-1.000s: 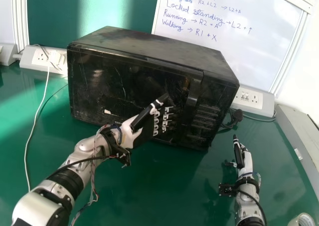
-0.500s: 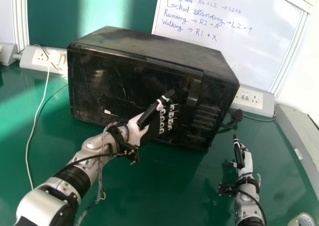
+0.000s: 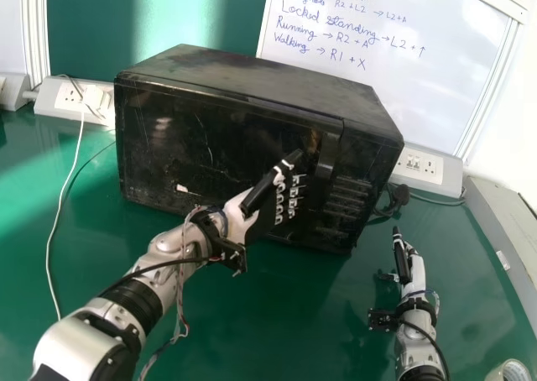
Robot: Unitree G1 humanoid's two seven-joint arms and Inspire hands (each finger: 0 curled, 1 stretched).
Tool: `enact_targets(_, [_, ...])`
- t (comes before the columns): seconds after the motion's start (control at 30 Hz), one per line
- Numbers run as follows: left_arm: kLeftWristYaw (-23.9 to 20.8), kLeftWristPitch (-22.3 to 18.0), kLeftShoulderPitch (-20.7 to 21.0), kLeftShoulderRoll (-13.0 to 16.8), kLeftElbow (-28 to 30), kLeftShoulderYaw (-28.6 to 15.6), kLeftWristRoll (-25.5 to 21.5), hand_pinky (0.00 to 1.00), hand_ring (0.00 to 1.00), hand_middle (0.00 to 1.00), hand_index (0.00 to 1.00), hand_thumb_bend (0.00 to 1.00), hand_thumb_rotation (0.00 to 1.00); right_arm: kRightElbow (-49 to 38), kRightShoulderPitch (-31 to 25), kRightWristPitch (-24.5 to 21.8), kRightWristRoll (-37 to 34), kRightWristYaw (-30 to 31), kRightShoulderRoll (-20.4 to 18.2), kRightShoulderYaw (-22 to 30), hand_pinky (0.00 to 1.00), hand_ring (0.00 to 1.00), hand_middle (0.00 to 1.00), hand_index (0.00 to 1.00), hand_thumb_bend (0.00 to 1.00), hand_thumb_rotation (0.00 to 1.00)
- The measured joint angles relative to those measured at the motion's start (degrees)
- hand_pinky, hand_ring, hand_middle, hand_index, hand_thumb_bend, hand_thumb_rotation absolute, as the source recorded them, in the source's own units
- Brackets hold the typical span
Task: Open the door of oven
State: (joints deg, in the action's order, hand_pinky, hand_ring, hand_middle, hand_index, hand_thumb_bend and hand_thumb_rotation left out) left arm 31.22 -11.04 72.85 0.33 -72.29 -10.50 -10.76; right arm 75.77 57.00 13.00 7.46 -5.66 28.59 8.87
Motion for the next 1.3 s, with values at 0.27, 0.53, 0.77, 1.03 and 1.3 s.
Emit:
enact_targets(0.27, [-1.7,-0.2,0.2,-0.7,-0.1,0.4,1.8,1.0,1.0,1.0,1.0,1.0,0.97,0.0,0.0,0.0,0.0,-0.1,0.0,-0.1,0.85,0.91,0.93,0.95,0.77,1.0])
enact_targets(0.53, [-2.6,-0.4,0.3,-1.3,-0.3,0.5,3.1,1.0,1.0,1.0,1.0,1.0,0.96,0.0,0.0,0.0,-0.6,0.3,-0.3,1.5,0.86,0.92,0.94,0.95,0.77,1.0])
enact_targets(0.77, [-2.7,-0.8,0.5,-1.4,-0.5,0.7,4.7,1.0,0.94,0.95,1.0,1.0,0.92,0.0,0.0,0.0,-0.5,0.3,-0.5,1.9,0.83,0.91,0.94,0.95,0.78,1.0])
enact_targets(1.03, [-3.2,-2.3,0.5,-1.7,-1.1,0.8,6.3,0.83,0.87,0.88,1.0,1.0,0.86,0.0,0.0,0.0,-0.1,0.1,-0.5,1.6,0.83,0.9,0.92,0.94,0.78,1.0])
enact_targets(1.3, [-7.1,-3.2,1.3,-2.2,-2.0,2.2,8.7,0.66,0.74,0.79,0.91,1.0,0.71,0.0,0.1,-0.2,-0.1,0.1,-0.5,1.6,0.84,0.9,0.93,0.95,0.79,1.0])
